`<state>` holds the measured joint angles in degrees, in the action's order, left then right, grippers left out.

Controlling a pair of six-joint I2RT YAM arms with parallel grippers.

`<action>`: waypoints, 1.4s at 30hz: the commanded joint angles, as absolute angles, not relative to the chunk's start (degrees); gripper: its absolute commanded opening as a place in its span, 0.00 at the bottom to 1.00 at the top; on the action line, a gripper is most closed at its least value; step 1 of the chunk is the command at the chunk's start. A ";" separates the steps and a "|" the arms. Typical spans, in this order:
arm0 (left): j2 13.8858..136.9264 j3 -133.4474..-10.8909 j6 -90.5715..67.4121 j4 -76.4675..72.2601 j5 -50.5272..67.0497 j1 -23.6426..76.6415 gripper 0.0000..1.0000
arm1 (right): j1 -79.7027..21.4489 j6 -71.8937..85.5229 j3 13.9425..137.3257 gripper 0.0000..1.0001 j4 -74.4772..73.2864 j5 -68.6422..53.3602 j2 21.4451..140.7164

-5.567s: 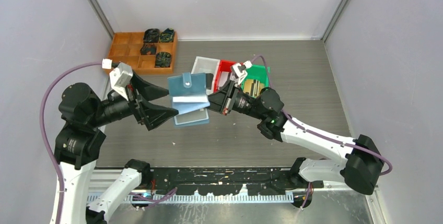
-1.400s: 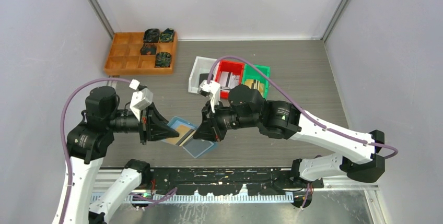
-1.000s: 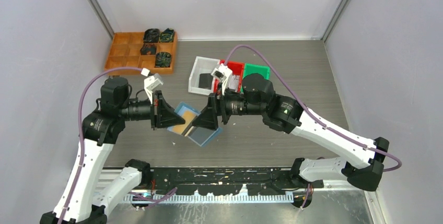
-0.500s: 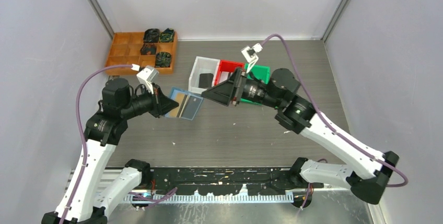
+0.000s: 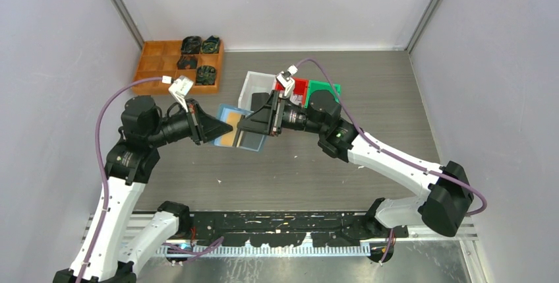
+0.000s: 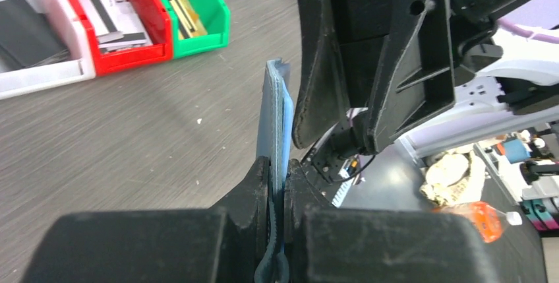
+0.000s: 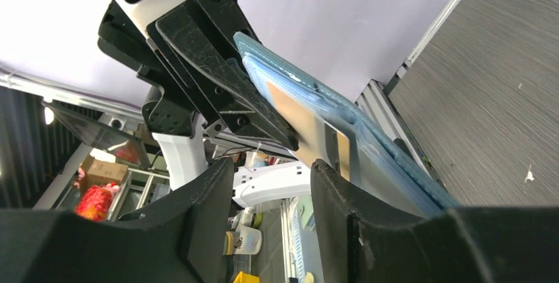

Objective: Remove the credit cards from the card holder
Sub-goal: Remove the credit card from the card holder.

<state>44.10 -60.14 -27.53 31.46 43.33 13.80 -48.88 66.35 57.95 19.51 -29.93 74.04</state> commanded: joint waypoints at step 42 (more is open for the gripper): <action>45.33 -62.53 -43.29 15.90 55.92 13.44 0.00 | -48.95 71.67 53.60 0.14 40.07 -33.73 70.71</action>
<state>45.74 -62.08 -42.24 18.96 52.42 13.21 -48.73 70.74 54.83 32.45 -35.40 74.35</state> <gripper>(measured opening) 0.049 0.189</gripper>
